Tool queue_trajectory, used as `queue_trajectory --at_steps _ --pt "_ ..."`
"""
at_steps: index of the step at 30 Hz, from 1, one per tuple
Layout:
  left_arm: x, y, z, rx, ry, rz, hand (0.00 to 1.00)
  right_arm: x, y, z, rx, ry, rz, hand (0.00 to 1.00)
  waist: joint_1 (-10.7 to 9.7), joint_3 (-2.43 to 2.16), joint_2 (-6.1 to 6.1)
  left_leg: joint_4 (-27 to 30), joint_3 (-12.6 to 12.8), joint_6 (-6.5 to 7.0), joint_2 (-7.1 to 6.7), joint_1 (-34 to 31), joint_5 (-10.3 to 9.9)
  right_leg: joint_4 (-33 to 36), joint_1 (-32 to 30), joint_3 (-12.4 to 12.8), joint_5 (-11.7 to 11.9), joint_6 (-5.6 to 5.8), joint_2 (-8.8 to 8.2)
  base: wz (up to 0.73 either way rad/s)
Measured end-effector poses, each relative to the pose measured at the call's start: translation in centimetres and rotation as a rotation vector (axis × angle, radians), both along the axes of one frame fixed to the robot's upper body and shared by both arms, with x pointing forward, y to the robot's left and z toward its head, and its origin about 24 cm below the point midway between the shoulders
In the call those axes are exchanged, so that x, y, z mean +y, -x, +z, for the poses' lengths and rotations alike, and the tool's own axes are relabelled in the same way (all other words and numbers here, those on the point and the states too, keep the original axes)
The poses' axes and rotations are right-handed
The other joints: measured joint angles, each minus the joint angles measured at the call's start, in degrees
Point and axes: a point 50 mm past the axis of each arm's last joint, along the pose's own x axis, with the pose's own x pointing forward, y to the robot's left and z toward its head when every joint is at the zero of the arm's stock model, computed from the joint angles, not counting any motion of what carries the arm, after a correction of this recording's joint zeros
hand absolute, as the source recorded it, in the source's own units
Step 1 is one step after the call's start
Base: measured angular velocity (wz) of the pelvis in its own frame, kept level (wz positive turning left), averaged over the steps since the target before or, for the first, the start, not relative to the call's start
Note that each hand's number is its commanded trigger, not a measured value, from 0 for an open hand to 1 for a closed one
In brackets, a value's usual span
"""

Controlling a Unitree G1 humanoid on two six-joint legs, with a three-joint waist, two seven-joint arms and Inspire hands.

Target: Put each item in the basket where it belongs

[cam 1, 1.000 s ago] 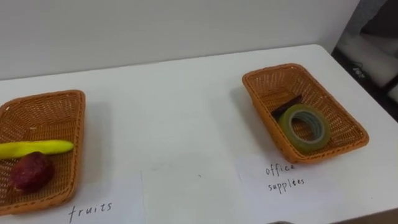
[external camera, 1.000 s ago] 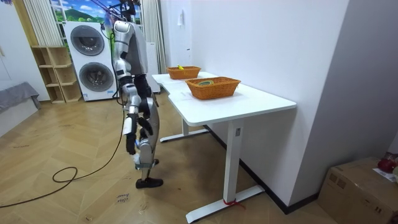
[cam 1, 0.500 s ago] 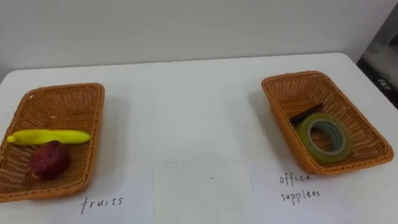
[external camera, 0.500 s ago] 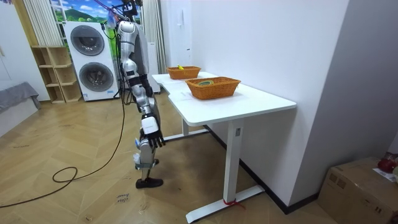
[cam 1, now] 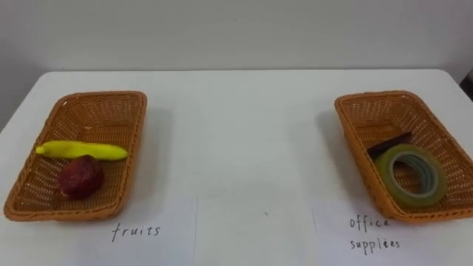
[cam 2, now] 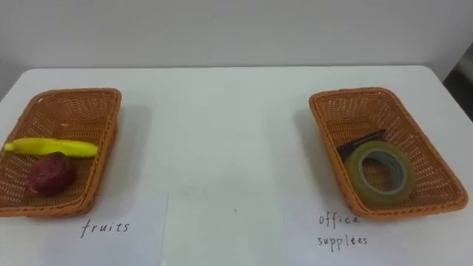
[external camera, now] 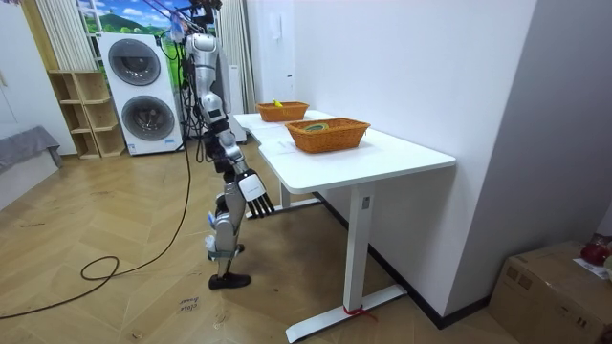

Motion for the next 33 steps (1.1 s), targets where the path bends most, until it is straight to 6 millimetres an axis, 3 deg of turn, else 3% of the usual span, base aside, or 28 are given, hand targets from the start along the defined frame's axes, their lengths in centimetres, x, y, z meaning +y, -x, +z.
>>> queue_trajectory --at_steps 17,33 --pt "-0.71 -0.26 -0.16 0.021 0.001 -0.100 0.00 0.25 0.07 -0.08 -0.002 -0.021 -0.017 0.00 0.4 0.04 -0.17 0.9 -2.5 0.04 -0.61 -0.7 0.0 -0.1 0.7 -1.5 -0.1 0.16 -0.35 0.07" --pt "-0.48 -0.63 -0.06 0.032 -0.056 -0.198 0.00 0.27 0.25 -0.10 -0.001 -0.021 -0.015 0.00 0.4 -0.03 -0.69 0.8 -2.9 0.05 -0.77 -0.5 0.0 -0.2 1.0 -1.5 -0.2 0.30 -0.44 0.00"
